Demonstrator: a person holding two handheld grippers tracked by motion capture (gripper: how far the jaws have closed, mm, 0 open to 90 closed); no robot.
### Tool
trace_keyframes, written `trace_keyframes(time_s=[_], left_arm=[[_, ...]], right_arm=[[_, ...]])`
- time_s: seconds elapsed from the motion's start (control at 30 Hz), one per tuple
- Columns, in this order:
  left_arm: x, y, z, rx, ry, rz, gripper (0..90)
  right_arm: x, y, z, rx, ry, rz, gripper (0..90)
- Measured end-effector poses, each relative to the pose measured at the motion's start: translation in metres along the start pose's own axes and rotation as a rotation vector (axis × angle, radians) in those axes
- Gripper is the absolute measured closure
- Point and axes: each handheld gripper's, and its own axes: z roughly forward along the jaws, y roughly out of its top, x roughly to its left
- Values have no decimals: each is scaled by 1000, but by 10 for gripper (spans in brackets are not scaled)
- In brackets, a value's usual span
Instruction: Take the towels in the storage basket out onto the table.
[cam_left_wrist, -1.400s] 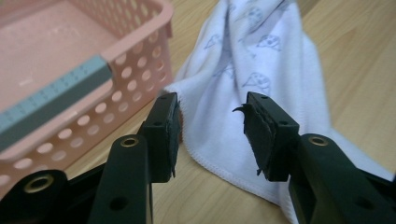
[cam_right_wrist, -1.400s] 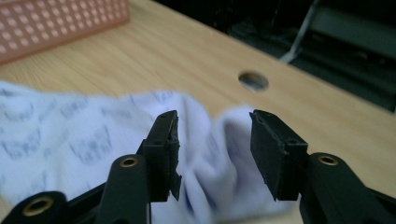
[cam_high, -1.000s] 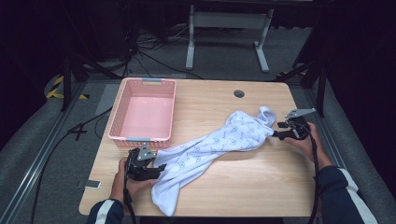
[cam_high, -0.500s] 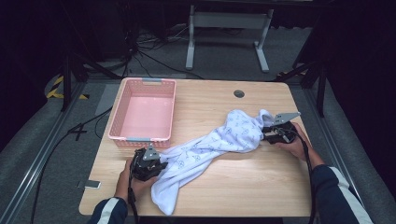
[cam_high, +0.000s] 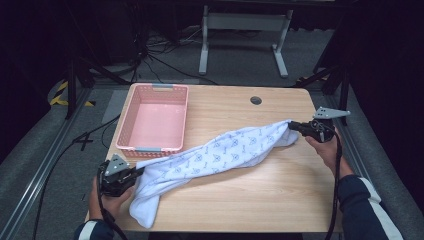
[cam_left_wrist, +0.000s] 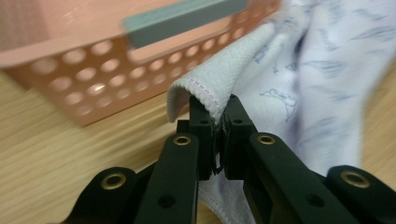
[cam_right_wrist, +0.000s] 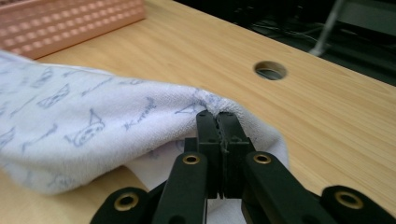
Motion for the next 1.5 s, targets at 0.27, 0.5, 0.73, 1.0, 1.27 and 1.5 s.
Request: trace_keyframes(time_s=[0.27, 0.5, 0.73, 1.0, 1.27, 1.5], left_arm=[[18, -14, -6, 54, 68, -20, 856], [22, -22, 0, 117, 112, -28, 846], [18, -19, -2, 71, 135, -37, 626], [-56, 17, 1, 4, -72, 239, 427], [-109, 17, 40, 157, -239, 366, 407], [-97, 12, 54, 226, -193, 313, 601]], right_arm=[[-9, 9, 26, 48, -153, 31, 890], [-7, 8, 48, 132, -171, -2, 855], [-7, -1, 48, 201, -107, -9, 442], [-1, -18, 42, 265, 21, -99, 459], [0, -27, 67, 332, -10, -119, 421], [0, -26, 70, 316, -36, -160, 736]])
